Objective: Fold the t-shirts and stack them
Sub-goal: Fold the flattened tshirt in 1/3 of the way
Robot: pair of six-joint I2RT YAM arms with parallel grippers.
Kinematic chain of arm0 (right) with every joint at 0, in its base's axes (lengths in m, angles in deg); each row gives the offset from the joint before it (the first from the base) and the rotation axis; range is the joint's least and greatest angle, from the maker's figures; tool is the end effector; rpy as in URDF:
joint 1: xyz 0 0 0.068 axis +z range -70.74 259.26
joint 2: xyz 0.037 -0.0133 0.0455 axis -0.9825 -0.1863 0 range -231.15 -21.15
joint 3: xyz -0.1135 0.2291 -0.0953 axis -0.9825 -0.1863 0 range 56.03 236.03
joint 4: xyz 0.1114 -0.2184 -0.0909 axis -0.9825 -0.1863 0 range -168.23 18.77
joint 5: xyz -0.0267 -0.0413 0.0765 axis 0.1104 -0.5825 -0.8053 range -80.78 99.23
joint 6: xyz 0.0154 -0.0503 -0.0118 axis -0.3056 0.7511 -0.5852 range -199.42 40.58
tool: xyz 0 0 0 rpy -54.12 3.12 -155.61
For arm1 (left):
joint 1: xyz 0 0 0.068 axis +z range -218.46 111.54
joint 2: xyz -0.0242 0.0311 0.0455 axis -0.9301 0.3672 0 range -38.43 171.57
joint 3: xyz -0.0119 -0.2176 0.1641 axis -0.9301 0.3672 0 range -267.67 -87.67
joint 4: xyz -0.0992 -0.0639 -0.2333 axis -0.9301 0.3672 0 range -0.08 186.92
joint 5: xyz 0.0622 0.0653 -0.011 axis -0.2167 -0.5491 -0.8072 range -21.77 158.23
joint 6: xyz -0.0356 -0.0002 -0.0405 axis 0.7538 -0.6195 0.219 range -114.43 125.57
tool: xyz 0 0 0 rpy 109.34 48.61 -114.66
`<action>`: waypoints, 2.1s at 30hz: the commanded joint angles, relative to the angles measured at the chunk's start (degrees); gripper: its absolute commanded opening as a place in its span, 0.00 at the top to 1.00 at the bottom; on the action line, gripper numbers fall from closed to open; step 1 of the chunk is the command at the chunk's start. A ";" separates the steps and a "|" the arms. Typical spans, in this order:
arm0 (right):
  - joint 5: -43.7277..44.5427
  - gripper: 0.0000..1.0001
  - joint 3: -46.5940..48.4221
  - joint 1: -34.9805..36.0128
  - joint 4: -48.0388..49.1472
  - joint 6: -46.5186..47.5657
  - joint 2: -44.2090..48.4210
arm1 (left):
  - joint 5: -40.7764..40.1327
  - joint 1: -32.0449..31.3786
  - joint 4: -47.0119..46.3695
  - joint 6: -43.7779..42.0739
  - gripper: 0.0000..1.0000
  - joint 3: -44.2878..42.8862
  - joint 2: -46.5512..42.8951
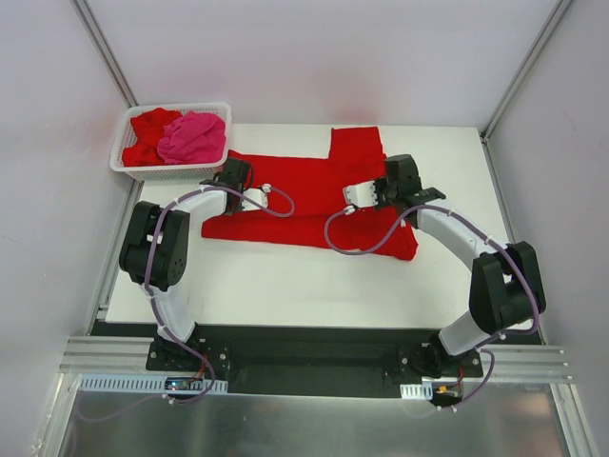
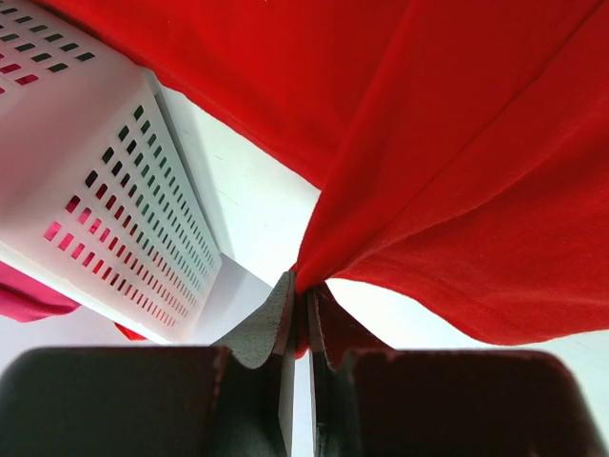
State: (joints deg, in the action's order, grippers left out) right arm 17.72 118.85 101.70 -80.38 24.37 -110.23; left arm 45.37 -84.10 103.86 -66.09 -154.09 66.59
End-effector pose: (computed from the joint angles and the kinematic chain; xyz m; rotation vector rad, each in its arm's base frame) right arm 0.3265 0.1290 0.2596 -2.0532 1.1419 -0.9221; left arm 0.3718 -0.0898 0.1777 1.6714 2.0113 0.8811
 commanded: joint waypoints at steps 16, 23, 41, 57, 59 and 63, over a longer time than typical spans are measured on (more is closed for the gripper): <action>-1.90 0.99 7.75 -0.73 3.43 3.00 -6.10 | -2.37 0.61 0.22 0.03 1.00 -0.91 -0.16; -0.85 0.98 8.10 -0.73 5.37 3.26 -8.30 | -2.81 0.61 0.22 0.11 1.00 -1.00 -0.51; 9.00 0.02 11.16 0.06 5.90 -5.24 -4.18 | -17.85 -0.26 -5.23 3.62 0.01 -16.47 0.65; -25.00 0.63 27.36 -0.81 -61.87 -42.53 -4.61 | 24.50 -7.47 29.57 32.28 0.01 -10.68 -7.54; -25.80 0.63 23.77 -0.99 -60.91 -42.18 -4.35 | 25.13 -7.48 29.92 32.37 0.02 -7.86 -8.24; -24.93 0.55 18.13 -1.52 -53.89 -42.35 -3.91 | 27.85 -7.22 30.63 31.93 0.02 -3.21 -8.86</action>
State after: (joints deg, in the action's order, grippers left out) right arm -3.75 140.40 100.98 -135.22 -16.24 -114.62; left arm 66.90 -91.66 130.00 -36.17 -160.84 60.51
